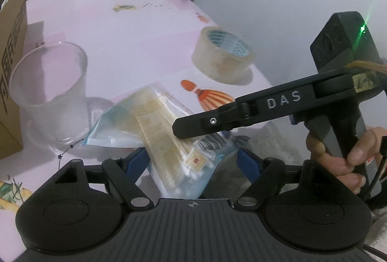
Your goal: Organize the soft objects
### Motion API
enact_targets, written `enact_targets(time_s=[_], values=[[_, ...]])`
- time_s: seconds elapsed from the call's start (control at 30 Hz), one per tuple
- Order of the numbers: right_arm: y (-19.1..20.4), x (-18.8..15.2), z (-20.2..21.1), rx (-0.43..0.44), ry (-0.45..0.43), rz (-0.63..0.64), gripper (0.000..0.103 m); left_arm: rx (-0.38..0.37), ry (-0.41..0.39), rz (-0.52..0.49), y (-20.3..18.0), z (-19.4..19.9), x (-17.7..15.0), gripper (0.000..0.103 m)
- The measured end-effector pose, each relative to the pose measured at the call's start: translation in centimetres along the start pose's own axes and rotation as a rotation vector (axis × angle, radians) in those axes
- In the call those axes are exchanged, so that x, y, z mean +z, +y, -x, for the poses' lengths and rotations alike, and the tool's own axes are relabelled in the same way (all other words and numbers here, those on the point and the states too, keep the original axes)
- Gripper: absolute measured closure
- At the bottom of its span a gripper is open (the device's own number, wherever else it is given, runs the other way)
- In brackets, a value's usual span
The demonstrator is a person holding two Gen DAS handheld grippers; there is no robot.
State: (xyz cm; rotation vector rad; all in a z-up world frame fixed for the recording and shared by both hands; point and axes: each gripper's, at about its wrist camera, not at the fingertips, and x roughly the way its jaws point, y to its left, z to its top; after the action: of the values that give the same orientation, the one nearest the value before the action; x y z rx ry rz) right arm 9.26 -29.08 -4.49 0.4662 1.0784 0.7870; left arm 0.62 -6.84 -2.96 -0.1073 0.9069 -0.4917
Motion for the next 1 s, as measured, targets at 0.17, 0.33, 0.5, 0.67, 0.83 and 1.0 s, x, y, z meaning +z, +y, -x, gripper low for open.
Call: enact_targets(time_s=[0.17,0.33,0.5,0.67,0.83,1.0], values=[[1.4,-1.4,2.9,0.019,-0.063,0.002,0.079,-0.036,-0.047,-0.036,-1.7,2.5,-0.2,0.024],[4.5,-1.5,5.8,0.07,-0.133,0.058,0.078,-0.052,-0.126,-0.053,-2.7,6.3,0.3,0.024],[9.2,0.5,6.7,0.148,-0.177,0.158,0.079,-0.025,-0.25,-0.022,-1.7,11.4,1.3,0.024],[13.9,4.1,4.0,0.266,-0.13,0.236,0.079,0.057,-0.347,0.069,1.5,15.8,2.9,0.024],[18.3,8.8,-1.3,0.363,-0.026,0.27,0.079,0.159,-0.392,0.164,5.6,18.3,4.6,0.024],[21.0,13.2,-8.2,0.406,0.097,0.262,0.079,0.248,-0.395,0.265,11.1,18.9,6.3,0.024]])
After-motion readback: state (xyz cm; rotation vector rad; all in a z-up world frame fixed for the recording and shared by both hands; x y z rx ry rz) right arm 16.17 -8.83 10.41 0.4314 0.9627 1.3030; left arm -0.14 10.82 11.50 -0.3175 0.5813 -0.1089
